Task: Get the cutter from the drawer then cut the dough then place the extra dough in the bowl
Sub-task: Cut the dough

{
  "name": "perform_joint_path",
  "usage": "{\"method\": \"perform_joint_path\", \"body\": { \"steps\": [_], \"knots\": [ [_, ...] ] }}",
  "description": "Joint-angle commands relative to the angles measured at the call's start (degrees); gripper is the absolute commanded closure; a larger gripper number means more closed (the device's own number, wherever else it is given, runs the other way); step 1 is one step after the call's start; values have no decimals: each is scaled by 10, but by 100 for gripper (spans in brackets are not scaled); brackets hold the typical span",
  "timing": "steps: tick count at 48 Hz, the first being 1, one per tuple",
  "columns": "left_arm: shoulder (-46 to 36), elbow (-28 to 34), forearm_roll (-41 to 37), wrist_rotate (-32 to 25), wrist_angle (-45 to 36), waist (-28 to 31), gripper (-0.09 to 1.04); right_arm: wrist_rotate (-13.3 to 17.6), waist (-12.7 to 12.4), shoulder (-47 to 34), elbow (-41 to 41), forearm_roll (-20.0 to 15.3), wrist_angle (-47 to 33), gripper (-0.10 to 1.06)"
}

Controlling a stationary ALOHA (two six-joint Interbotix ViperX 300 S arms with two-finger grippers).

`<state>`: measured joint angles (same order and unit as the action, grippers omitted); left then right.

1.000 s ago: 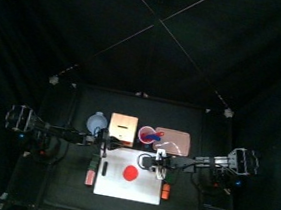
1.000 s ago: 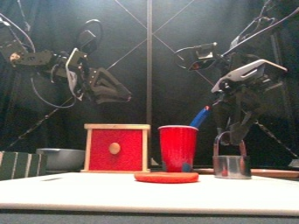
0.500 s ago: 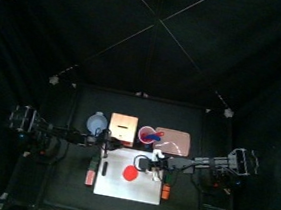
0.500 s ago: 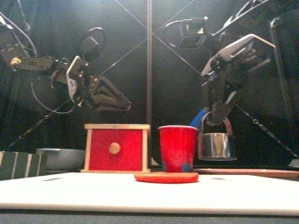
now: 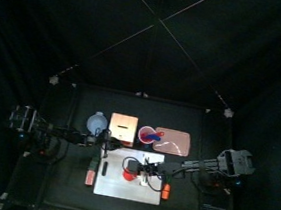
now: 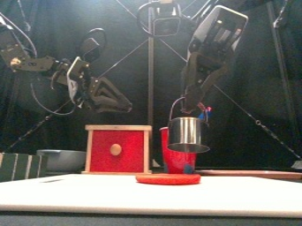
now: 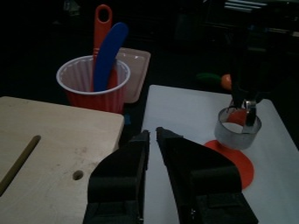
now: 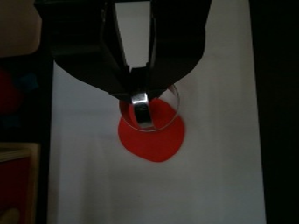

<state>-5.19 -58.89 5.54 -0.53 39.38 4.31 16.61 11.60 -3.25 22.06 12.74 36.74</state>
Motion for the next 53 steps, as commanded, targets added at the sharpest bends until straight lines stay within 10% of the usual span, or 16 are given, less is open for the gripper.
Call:
{"method": "perform_joint_path", "body": {
  "steps": [1,53],
  "knots": [
    [1,5,0,0,1,-1,34,-1,-1,-5,-25,6,-2,41],
    [33,14,12,0,0,-28,33,2,-8,-49,-52,33,-6,33]
  ]
}}
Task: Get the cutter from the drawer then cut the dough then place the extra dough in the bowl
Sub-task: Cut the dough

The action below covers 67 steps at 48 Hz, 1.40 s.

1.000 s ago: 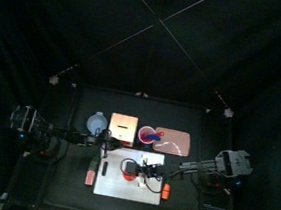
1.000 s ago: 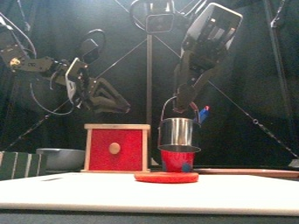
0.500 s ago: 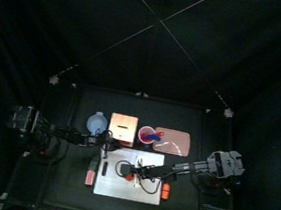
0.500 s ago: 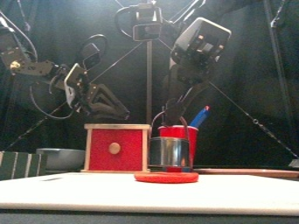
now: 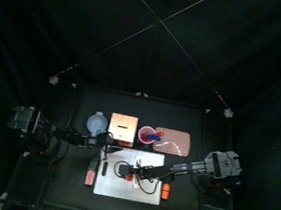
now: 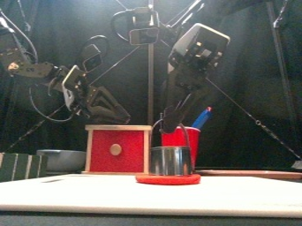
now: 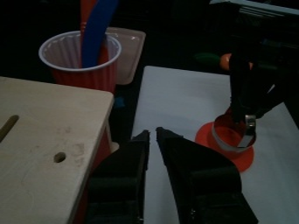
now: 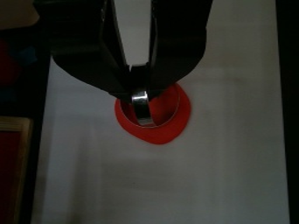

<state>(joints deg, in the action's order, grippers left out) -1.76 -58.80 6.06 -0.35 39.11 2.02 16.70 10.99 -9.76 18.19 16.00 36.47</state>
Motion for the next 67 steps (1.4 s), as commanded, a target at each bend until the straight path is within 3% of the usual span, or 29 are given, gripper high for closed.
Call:
{"method": "perform_joint_path", "body": {
  "steps": [1,13,19,26,32,36,42,46,50,55,59,67],
  "knots": [
    [-1,13,8,-2,3,-7,33,1,-2,18,-12,2,-4,32],
    [0,22,8,-3,4,-29,32,1,3,62,-4,9,-7,21],
    [-1,28,25,-2,12,-48,32,1,3,115,56,13,-63,21],
    [13,33,58,-18,69,-79,32,-3,-18,196,189,29,-248,21],
    [64,49,100,-120,155,-122,32,-11,-60,248,325,47,-509,21],
    [105,66,153,-187,182,-148,32,-12,-82,241,385,64,-636,21],
    [142,95,197,-193,186,-176,32,-16,-93,187,407,78,-719,21],
    [149,106,200,-192,186,-191,31,-19,-96,149,400,75,-751,21],
    [146,105,207,-190,186,-195,28,-57,-101,131,399,54,-766,21],
    [144,100,226,-168,186,-199,11,-111,-102,125,402,-2,-777,21],
    [149,103,230,-142,186,-206,-2,-134,-98,117,410,-31,-802,21],
    [175,115,236,-106,186,-226,-5,-136,-98,74,410,-51,-864,21]
  ]
}}
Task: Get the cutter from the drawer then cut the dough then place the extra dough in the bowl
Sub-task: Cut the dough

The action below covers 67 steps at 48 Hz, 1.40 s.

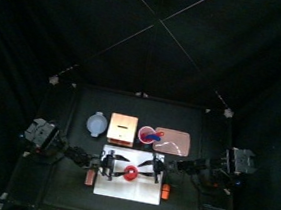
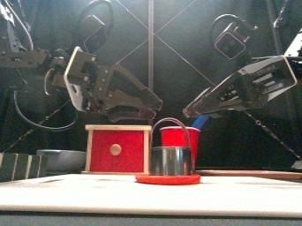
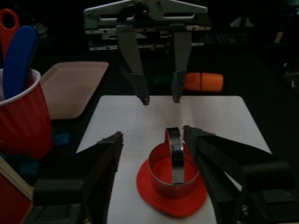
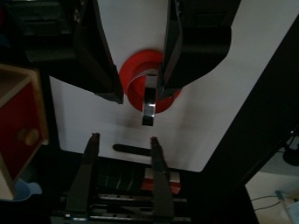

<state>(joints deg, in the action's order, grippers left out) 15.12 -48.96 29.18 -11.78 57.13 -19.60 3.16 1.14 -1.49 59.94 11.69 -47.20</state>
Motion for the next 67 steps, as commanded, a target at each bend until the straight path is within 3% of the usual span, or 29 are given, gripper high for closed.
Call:
{"method": "perform_joint_path", "body": {
  "steps": [1,11,43,48,56,67],
  "knots": [
    [10,19,8,8,6,-11,-5,-4,1,-16,-10,-11,-35,21],
    [34,34,21,6,6,-7,-4,-4,4,-56,-26,-11,-75,21],
    [40,51,17,6,-2,-4,8,6,17,-80,-39,-17,-69,21],
    [40,48,20,6,-6,-4,8,6,29,-62,-40,-28,-54,21],
    [40,46,34,7,-22,7,8,1,58,-49,-53,-79,-5,21],
    [40,42,43,4,-26,7,9,-2,62,-54,-75,-86,58,23]
  ]
}}
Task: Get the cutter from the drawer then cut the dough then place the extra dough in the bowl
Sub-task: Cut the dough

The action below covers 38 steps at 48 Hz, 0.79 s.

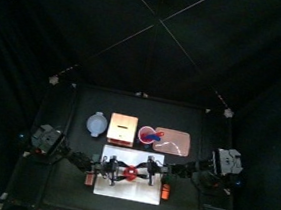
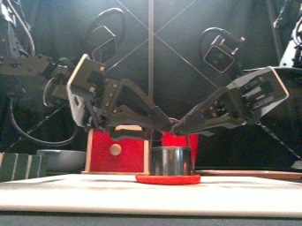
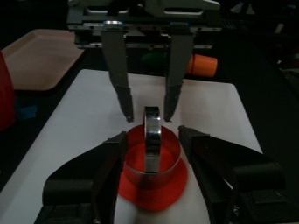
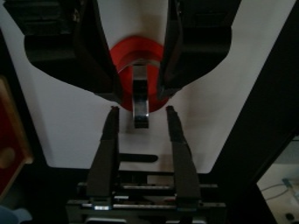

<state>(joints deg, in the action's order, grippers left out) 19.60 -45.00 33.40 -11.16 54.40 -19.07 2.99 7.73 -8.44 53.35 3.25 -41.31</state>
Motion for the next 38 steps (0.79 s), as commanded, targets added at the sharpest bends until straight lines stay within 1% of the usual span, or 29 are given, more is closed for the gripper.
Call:
{"method": "perform_joint_path", "body": {
  "steps": [1,5,12,18,21,25,31,38],
  "knots": [
    [-5,3,1,-2,0,2,9,-1,-4,15,-7,-2,0,23],
    [-4,3,0,-3,0,2,13,-3,-4,13,-5,2,0,26],
    [-3,0,-2,-4,-4,2,27,-4,-4,13,-5,8,0,37],
    [5,-4,-5,-3,-30,2,37,-4,-4,15,-3,8,0,48],
    [10,-3,-9,-3,-39,2,42,-5,-9,15,-1,8,0,51],
    [18,-4,-9,-2,-45,3,45,-4,-11,7,0,9,-1,54],
    [27,-4,-9,1,-70,3,46,2,-10,-21,4,3,0,55],
    [55,0,7,9,-103,-12,46,5,-7,-57,4,-16,-7,55]
  ]
}}
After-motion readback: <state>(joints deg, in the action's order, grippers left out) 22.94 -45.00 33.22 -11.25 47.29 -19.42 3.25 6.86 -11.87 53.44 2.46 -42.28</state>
